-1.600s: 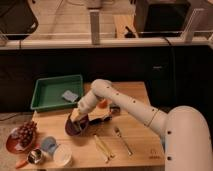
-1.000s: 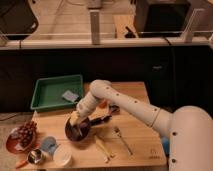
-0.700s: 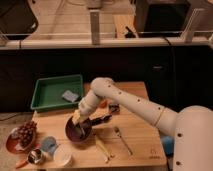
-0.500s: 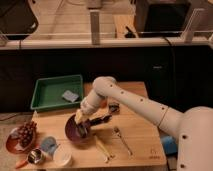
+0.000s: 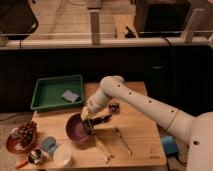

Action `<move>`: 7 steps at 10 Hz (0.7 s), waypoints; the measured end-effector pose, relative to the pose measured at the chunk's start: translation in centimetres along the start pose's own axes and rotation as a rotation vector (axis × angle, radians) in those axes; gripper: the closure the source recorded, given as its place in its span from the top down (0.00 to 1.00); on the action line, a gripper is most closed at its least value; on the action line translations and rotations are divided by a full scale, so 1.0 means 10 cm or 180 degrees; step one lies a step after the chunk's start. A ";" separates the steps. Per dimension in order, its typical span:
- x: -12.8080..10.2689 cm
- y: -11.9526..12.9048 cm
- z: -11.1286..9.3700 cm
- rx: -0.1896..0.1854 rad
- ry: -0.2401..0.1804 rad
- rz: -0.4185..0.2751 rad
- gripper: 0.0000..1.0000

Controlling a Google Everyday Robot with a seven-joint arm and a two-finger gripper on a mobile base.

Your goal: Wipe purple bowl with eraser

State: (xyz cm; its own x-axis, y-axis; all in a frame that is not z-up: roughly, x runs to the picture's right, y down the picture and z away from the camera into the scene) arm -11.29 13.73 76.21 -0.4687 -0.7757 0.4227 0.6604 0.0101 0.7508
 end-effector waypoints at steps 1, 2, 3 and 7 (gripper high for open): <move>0.11 0.02 0.05 0.0020 0.0025 -0.0062 0.01; 0.22 0.03 0.09 0.0048 0.0057 -0.0114 0.01; 0.28 0.04 0.13 0.0071 0.0076 -0.0148 0.01; 0.48 -0.02 0.31 0.0207 0.0123 -0.0254 0.01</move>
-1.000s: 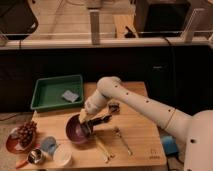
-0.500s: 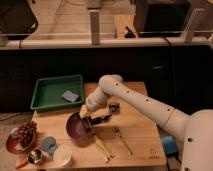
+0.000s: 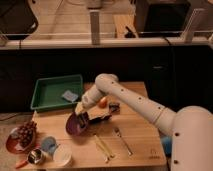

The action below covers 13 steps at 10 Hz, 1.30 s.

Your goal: Wipe purple bowl with eraser

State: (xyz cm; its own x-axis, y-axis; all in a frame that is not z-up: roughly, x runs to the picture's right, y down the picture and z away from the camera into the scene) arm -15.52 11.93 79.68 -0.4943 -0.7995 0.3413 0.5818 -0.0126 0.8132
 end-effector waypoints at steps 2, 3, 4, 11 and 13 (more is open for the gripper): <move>0.02 -0.11 0.20 0.0085 -0.0086 -0.0030 0.01; 0.00 -0.17 0.30 0.0126 -0.0161 -0.0043 0.01; -0.07 -0.18 0.39 0.0175 -0.0237 -0.0026 0.01; -0.26 -0.55 0.44 0.0358 -0.0506 -0.0075 0.01; -0.30 -0.61 0.34 0.0294 -0.0556 -0.0073 0.01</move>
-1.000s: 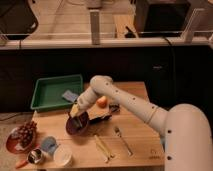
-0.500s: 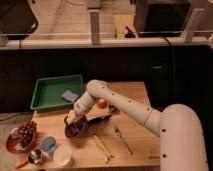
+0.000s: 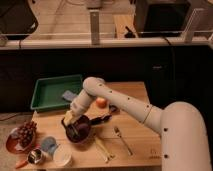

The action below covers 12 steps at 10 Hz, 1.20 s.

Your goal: Wipe purple bowl with eraser

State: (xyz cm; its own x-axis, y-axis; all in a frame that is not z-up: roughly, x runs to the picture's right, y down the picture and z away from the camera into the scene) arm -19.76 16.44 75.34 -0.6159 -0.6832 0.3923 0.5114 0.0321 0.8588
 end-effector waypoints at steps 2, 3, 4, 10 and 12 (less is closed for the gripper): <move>-0.14 0.01 -0.10 -0.0062 -0.0041 0.0071 0.01; -0.21 0.03 -0.11 -0.0089 -0.0053 0.0109 0.01; -0.27 0.04 -0.14 -0.0112 -0.0045 0.0138 0.01; -0.53 0.18 -0.37 -0.0275 0.0157 0.0239 0.01; -0.53 0.23 -0.43 -0.0329 0.0191 0.0260 0.01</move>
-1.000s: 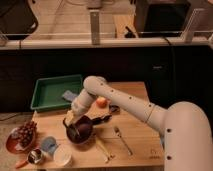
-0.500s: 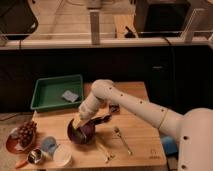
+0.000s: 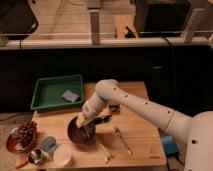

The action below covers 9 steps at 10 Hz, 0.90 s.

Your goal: Wipe purple bowl with eraser

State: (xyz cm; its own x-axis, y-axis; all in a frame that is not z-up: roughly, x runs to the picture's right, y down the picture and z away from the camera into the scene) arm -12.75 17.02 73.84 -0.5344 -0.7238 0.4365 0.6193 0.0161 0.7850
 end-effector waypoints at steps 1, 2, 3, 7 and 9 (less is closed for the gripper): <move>0.02 0.04 -0.03 -0.0016 0.0041 0.0019 0.01; 0.04 0.09 -0.06 -0.0022 0.0094 0.0044 0.01; 0.09 0.13 -0.10 -0.0003 0.0161 0.0070 0.01; 0.30 0.13 -0.05 0.0159 0.0207 0.0089 0.01; 0.29 0.14 -0.05 0.0160 0.0208 0.0096 0.01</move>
State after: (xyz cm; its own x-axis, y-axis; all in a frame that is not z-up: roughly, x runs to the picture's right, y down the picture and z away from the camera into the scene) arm -13.13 14.57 75.94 -0.4763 -0.7660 0.4318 0.6040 0.0719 0.7938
